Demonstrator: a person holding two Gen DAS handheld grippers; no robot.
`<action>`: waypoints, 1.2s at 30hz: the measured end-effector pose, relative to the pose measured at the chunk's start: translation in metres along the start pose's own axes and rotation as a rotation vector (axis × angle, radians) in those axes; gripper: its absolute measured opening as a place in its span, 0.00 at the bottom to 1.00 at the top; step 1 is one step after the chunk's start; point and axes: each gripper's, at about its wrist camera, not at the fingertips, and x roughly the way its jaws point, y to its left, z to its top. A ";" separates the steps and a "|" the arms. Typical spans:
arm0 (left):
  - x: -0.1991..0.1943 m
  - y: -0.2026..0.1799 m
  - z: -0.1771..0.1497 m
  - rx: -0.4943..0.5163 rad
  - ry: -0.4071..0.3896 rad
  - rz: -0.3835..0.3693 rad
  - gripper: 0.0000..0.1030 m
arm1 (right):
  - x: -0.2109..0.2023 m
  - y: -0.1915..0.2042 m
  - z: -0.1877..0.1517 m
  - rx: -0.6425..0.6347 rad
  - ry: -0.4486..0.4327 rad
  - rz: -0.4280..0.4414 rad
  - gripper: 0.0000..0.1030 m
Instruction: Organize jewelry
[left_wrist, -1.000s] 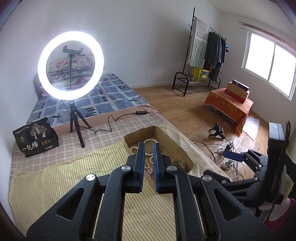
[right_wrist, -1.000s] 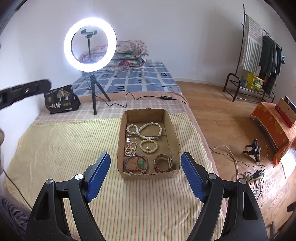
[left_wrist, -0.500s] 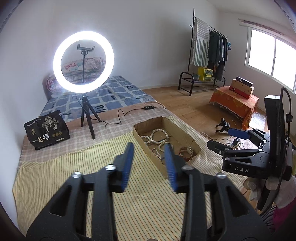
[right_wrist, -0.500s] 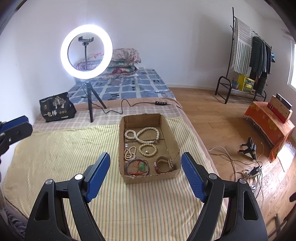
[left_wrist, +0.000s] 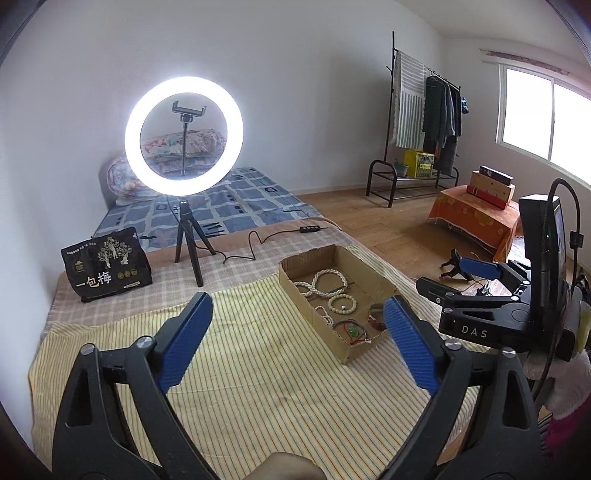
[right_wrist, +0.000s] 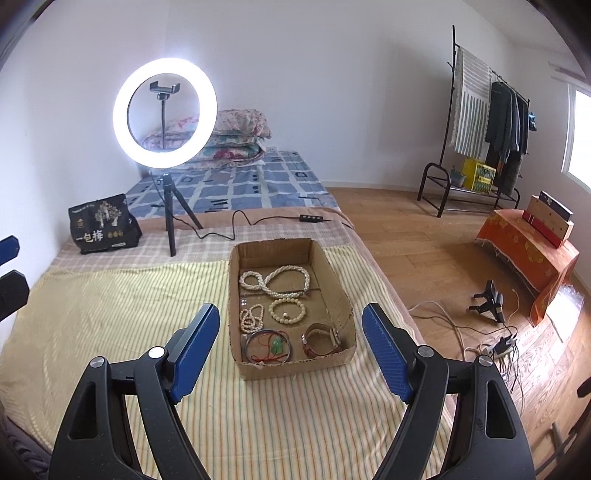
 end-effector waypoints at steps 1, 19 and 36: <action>-0.001 0.000 0.000 -0.001 -0.006 0.005 0.99 | 0.000 0.000 0.000 0.004 -0.002 -0.001 0.77; 0.006 -0.007 -0.010 0.061 0.024 0.072 1.00 | 0.006 0.005 -0.002 -0.001 -0.003 -0.018 0.78; 0.008 -0.008 -0.013 0.061 0.030 0.064 1.00 | 0.008 0.005 -0.004 0.004 0.000 -0.025 0.78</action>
